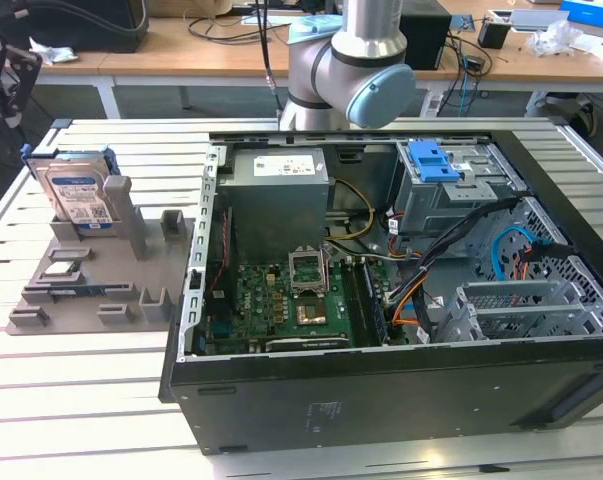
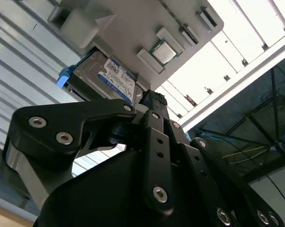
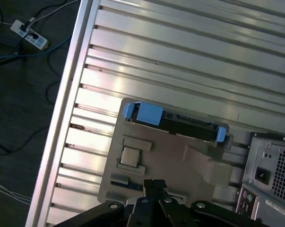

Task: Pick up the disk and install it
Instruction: 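Pick up the disk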

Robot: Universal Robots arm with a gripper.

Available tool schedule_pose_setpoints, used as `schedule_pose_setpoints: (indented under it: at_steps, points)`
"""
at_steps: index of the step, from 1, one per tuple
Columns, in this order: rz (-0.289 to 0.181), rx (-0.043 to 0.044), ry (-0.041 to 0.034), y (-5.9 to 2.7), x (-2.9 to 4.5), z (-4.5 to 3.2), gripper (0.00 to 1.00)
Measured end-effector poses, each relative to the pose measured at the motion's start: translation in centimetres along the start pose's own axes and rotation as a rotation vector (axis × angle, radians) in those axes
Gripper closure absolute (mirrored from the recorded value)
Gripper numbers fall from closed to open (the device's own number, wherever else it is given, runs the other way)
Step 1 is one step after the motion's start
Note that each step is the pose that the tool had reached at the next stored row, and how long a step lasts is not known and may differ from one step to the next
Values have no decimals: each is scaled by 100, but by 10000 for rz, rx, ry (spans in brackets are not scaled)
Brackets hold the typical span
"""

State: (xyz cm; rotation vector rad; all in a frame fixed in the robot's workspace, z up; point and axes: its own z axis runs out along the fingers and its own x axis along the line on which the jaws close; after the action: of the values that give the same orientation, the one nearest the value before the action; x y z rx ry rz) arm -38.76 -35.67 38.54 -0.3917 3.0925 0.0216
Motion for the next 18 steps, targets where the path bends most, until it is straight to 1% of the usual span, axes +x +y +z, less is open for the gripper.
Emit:
schedule_pose_setpoints:
  at_steps: [4,7,11,16,18]
  points:
    - [-504,-12,6,0,0,0,89]
    - [-1062,-27,12,0,0,0,89]
    - [-1415,-36,15,0,0,0,89]
    - [-2055,-53,22,0,0,0,89]
    - [-2221,-57,24,0,0,0,89]
